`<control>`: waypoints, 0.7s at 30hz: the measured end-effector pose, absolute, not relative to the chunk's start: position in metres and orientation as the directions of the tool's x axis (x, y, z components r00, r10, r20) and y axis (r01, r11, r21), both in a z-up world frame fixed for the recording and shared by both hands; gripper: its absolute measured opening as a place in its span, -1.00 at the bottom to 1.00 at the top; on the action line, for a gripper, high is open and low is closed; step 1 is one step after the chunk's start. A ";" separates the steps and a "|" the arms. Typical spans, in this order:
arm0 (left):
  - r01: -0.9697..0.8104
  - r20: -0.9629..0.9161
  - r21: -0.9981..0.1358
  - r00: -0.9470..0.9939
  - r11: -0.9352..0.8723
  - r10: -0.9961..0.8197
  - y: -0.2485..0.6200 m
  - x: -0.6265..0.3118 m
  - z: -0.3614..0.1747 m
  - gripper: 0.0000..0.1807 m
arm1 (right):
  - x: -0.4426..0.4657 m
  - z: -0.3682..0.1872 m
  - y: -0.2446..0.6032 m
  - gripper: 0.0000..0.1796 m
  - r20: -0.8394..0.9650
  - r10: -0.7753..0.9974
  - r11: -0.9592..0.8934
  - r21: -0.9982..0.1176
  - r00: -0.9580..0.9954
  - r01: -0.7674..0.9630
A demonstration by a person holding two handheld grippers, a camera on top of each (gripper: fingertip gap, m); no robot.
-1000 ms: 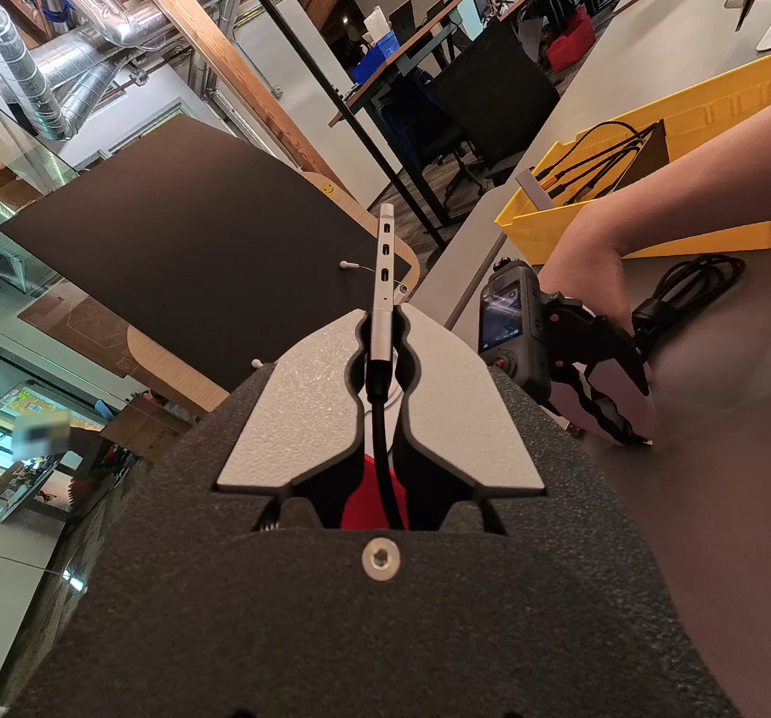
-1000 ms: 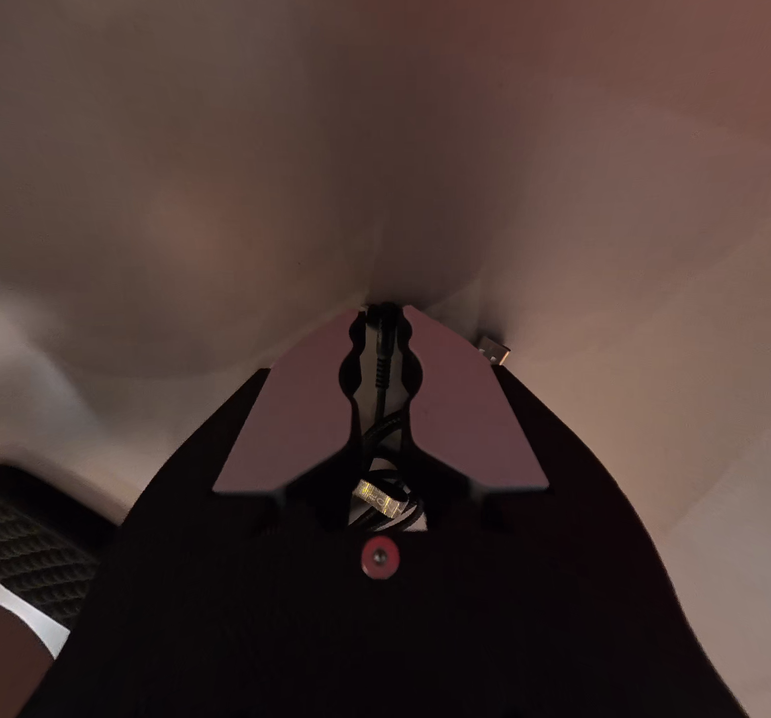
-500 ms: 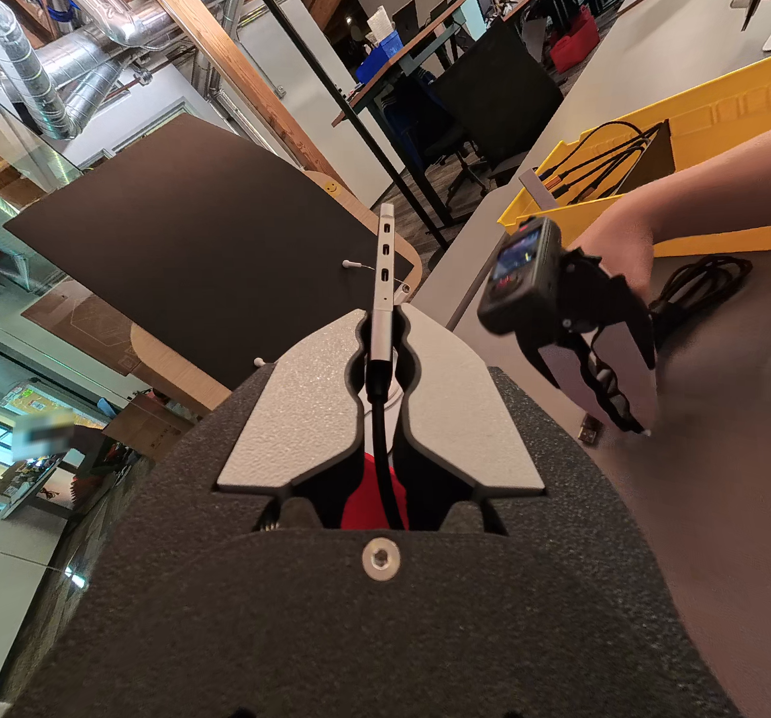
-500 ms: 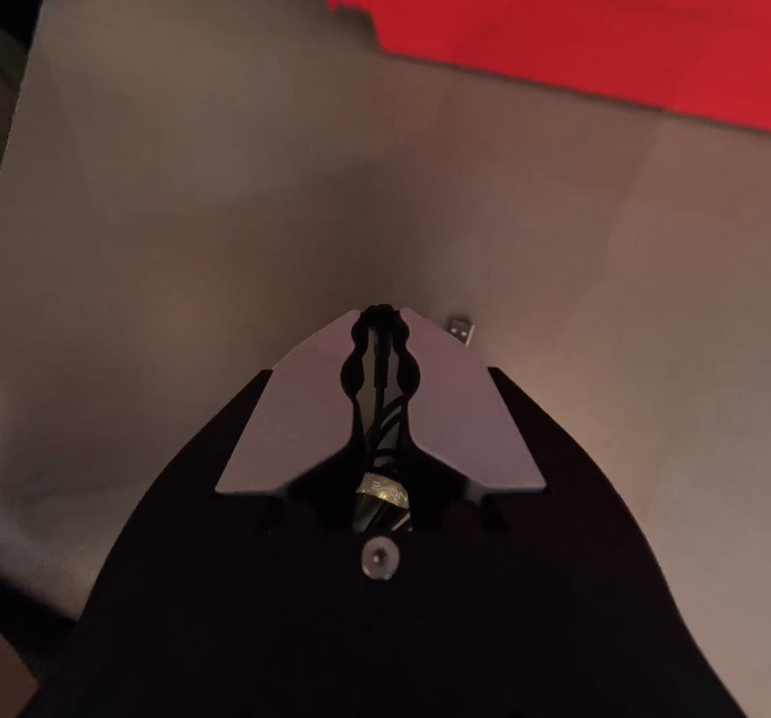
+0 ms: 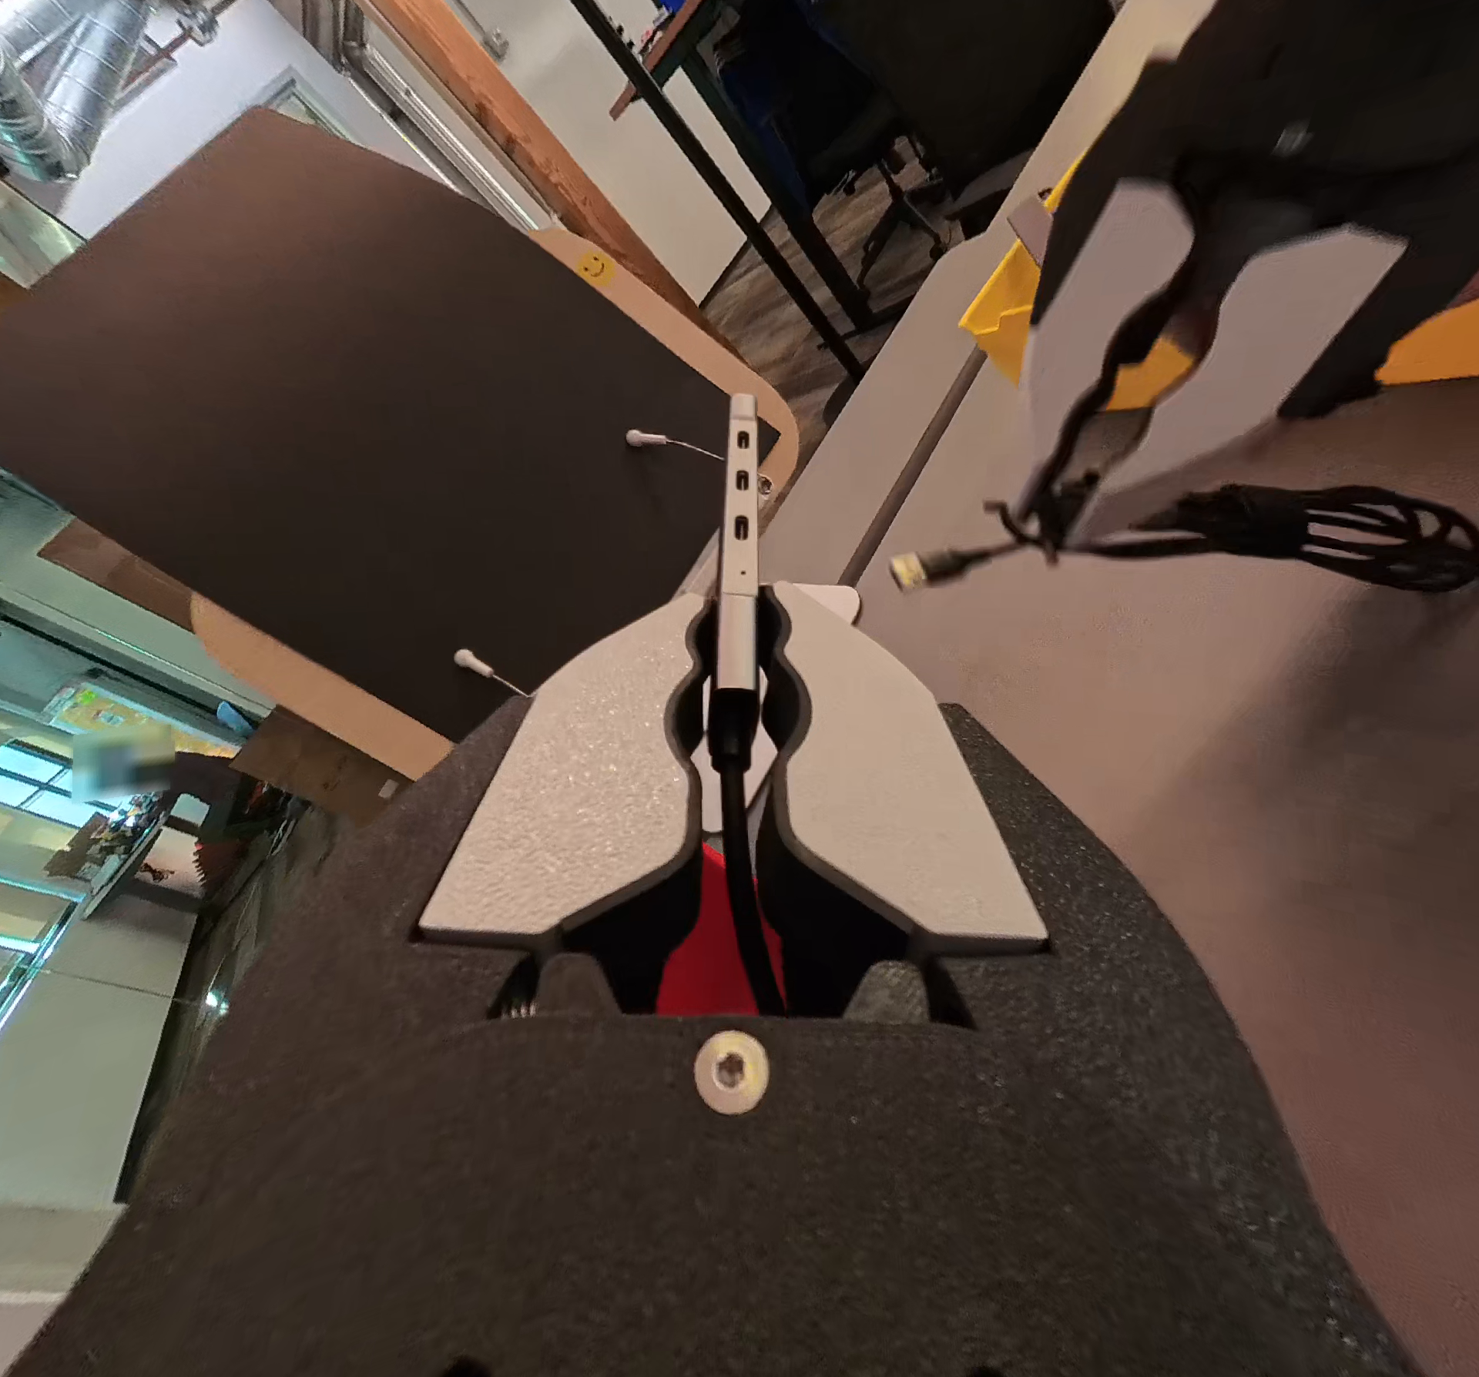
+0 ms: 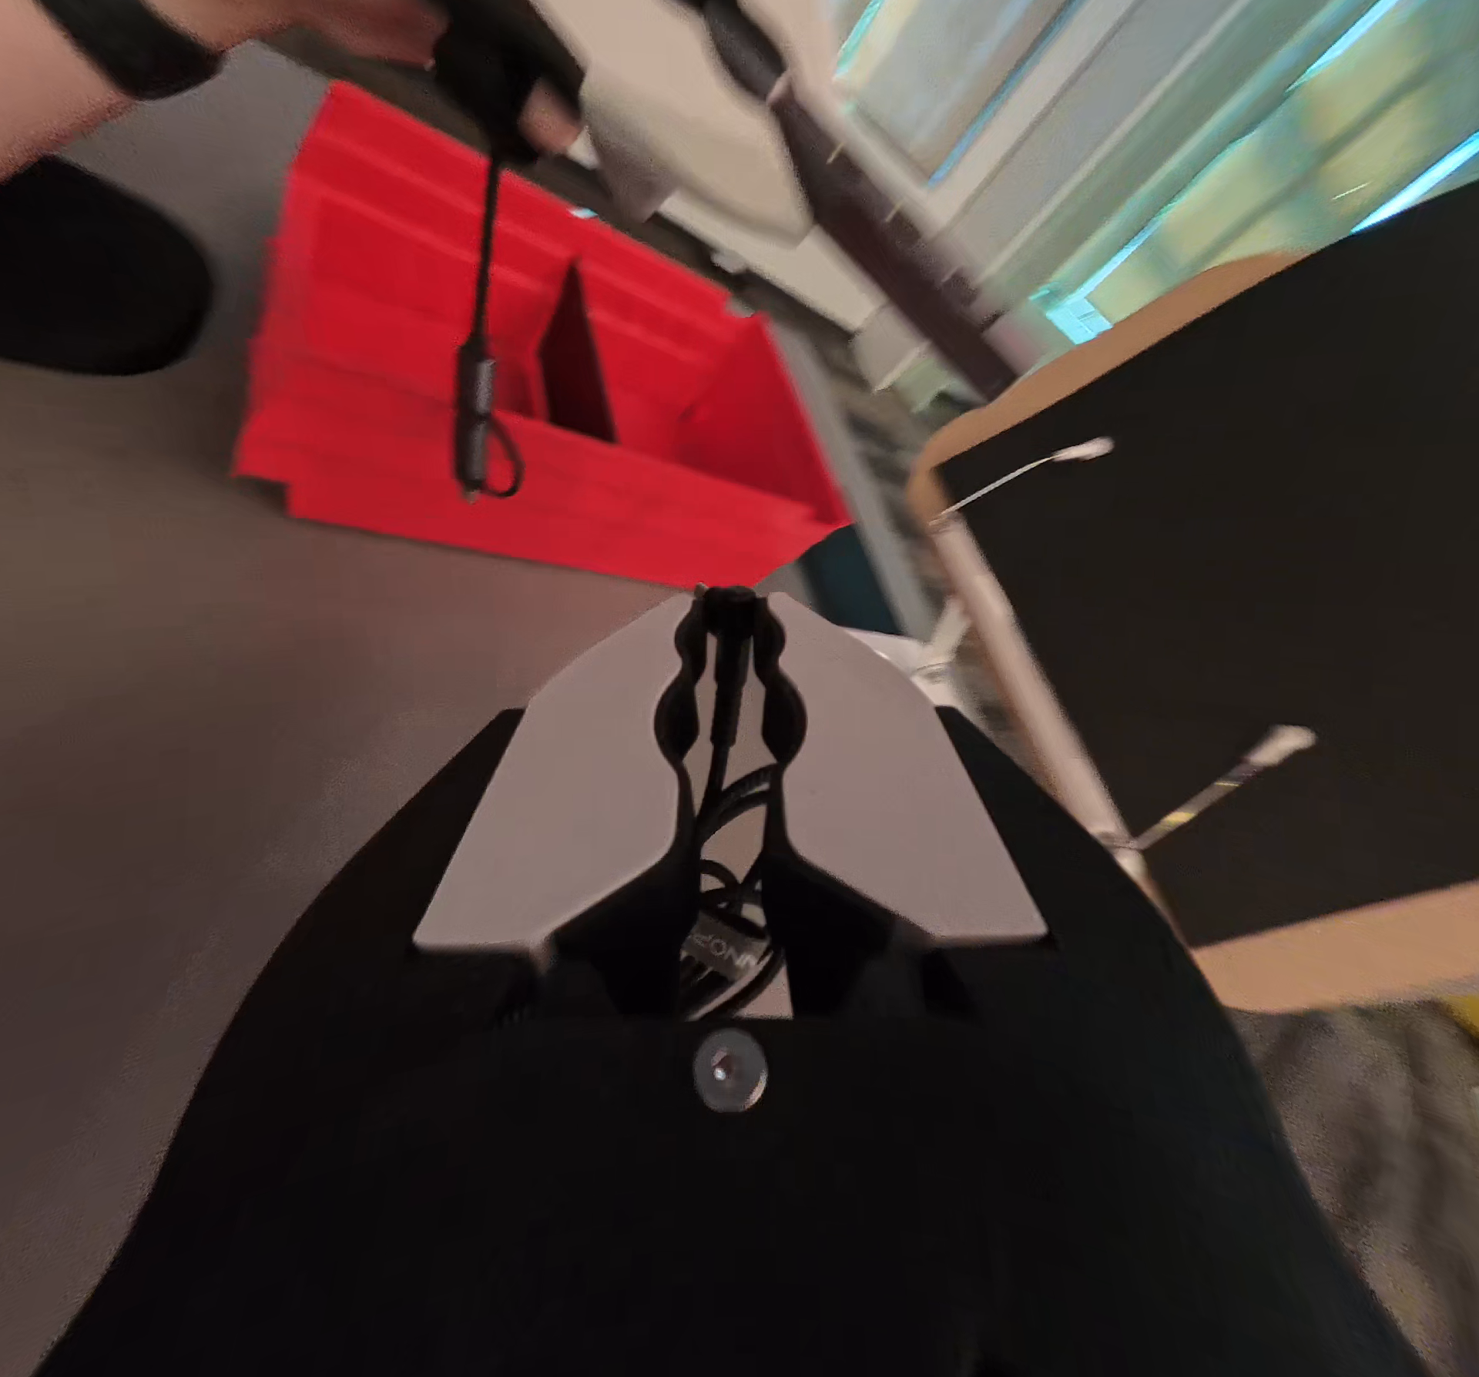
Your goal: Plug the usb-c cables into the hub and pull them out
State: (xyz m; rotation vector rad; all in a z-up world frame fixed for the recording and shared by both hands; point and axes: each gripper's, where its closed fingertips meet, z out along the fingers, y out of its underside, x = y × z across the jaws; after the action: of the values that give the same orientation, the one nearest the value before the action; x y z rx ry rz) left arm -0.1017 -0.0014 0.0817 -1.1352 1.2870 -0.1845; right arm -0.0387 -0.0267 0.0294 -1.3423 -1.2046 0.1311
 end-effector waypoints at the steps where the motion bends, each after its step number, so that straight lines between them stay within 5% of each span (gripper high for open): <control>1: -0.470 -0.657 -0.739 0.339 0.483 -0.674 -0.001 -0.099 0.079 -0.90 | -0.035 0.039 -0.029 -0.87 0.618 0.637 0.352 -0.765 0.460 0.540; 10: -0.529 -0.662 -0.708 0.264 0.468 -0.701 -0.005 -0.064 0.053 -0.90 | -0.011 0.084 -0.037 -0.89 0.857 0.197 0.510 -0.504 0.476 0.697; 16: -0.539 -0.645 -0.705 0.217 0.461 -0.732 -0.011 -0.052 0.041 -0.90 | -0.024 0.068 -0.033 -0.89 0.927 0.115 0.508 -0.365 0.358 0.781; 21: -0.594 -0.701 -0.635 0.175 0.493 -0.692 -0.012 -0.053 0.036 -0.90 | -0.027 0.063 -0.032 -0.89 0.925 0.141 0.519 -0.372 0.353 0.770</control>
State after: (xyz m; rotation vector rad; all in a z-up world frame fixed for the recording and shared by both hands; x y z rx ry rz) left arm -0.0526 -0.0122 0.0357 -1.1725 1.4986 -0.0984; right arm -0.0272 -0.0320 0.0627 -0.9713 -1.1646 -0.5028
